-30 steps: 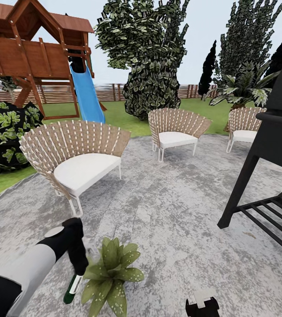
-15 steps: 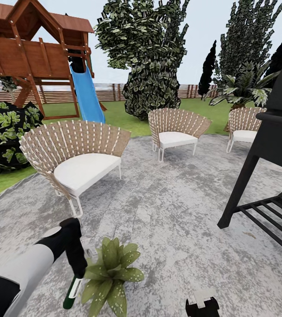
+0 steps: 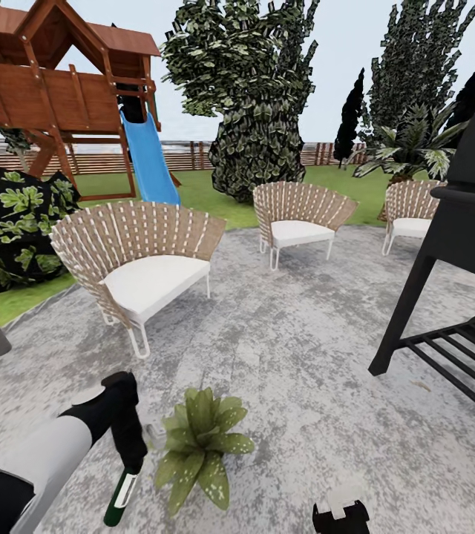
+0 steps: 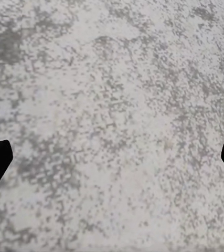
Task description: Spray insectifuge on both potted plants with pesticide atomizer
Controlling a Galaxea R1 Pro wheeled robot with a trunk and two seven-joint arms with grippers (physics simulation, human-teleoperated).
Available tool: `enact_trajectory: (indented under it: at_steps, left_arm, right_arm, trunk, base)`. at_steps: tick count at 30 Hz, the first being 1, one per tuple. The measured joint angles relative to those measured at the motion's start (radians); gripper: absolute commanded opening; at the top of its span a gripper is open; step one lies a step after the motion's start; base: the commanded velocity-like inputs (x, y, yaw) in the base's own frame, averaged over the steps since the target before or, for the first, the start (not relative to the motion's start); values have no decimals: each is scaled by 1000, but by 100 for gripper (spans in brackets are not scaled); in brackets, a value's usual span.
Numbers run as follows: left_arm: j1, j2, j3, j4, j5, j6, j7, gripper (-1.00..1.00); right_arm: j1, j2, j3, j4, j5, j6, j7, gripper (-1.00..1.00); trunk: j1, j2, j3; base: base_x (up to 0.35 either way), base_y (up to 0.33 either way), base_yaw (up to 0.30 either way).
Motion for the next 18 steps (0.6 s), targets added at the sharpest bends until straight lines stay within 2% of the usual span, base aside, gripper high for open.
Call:
enact_trajectory:
  at_steps: [10,13,15,18]
  left_arm:
    - [16,0,2,39,13,-1,22,-100]
    - [57,-1,4,37,14,-3,71,-100]
    - [67,-4,6,38,33,-3,100,-100]
    - [70,-5,7,37,69,-3,112,-100]
  right_arm:
    - [0,0,0,0,0,0,0,100]
    - [0,0,0,0,0,-1,0,100]
    - [0,0,0,0,0,0,0,100]
    - [0,0,0,0,-1,0,-1,100]
  trunk:
    - [0,0,0]
    - [0,0,0]
    - [0,0,0]
    - [0,0,0]
  base:
    - [-1,0,0]
    - [0,0,0]
    - [0,20,0]
    - [0,36,0]
